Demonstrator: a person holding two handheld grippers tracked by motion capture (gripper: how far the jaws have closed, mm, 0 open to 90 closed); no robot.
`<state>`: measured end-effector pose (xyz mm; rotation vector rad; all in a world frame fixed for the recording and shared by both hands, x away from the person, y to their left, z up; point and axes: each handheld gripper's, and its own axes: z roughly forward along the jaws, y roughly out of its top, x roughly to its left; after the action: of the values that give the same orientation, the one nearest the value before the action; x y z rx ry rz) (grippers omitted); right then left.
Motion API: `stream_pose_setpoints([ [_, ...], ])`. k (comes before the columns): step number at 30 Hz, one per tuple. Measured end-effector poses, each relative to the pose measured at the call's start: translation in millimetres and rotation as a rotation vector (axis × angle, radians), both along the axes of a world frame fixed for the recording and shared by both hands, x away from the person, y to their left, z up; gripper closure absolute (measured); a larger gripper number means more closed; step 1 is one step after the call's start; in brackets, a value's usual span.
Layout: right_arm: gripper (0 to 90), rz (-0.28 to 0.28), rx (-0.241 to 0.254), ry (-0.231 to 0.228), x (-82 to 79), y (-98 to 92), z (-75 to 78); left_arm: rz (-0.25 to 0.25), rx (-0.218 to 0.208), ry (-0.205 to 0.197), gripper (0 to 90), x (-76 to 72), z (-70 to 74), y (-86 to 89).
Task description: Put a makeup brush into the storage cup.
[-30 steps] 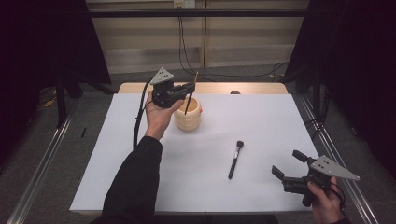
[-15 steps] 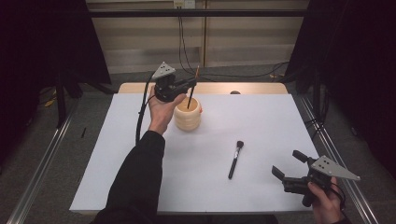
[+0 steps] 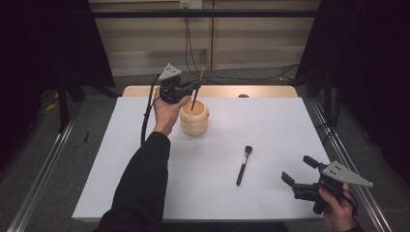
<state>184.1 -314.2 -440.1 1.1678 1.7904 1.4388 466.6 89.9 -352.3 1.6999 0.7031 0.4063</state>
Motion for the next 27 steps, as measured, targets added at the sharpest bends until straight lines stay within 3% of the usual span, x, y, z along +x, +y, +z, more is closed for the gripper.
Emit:
stream_pose_setpoints([
  [8, 0.0, -0.008, 0.005, 0.004, -0.6, -0.8, -0.1, 0.021, -0.006, 0.012, 83.9, 7.7, -9.8, -0.3],
  [14, 0.0, 0.0, -0.003, 0.002, -0.1, -0.3, -0.4, 0.022, 0.034, 0.008, 83.9, 11.1, -18.5, -3.9],
  [17, 0.0, -0.004, -0.001, 0.005, -1.0, -1.0, -0.5, 0.027, 0.018, 0.019, 83.9, 11.9, -23.2, -4.7],
  [18, 0.0, -0.004, -0.001, 0.005, -1.0, -1.0, -0.5, 0.029, 0.04, 0.02, 83.9, 12.0, -24.0, -4.1],
  [20, 0.0, -0.005, -0.001, 0.006, -1.0, -1.1, -0.6, 0.012, 0.031, 0.028, 83.9, 13.3, -27.4, -3.4],
  [24, 0.0, -0.006, -0.002, 0.005, -1.2, -1.2, -0.7, 0.023, 0.023, 0.034, 83.9, 11.9, -33.9, -3.5],
  [25, 0.0, -0.006, -0.001, 0.006, -1.2, -1.2, -0.8, 0.029, 0.04, 0.039, 83.9, 11.3, -34.9, -1.5],
  [27, 0.0, -0.006, -0.002, 0.006, -1.7, -0.8, -0.6, 0.045, 0.021, 0.046, 83.9, 10.2, -37.4, 0.9],
])
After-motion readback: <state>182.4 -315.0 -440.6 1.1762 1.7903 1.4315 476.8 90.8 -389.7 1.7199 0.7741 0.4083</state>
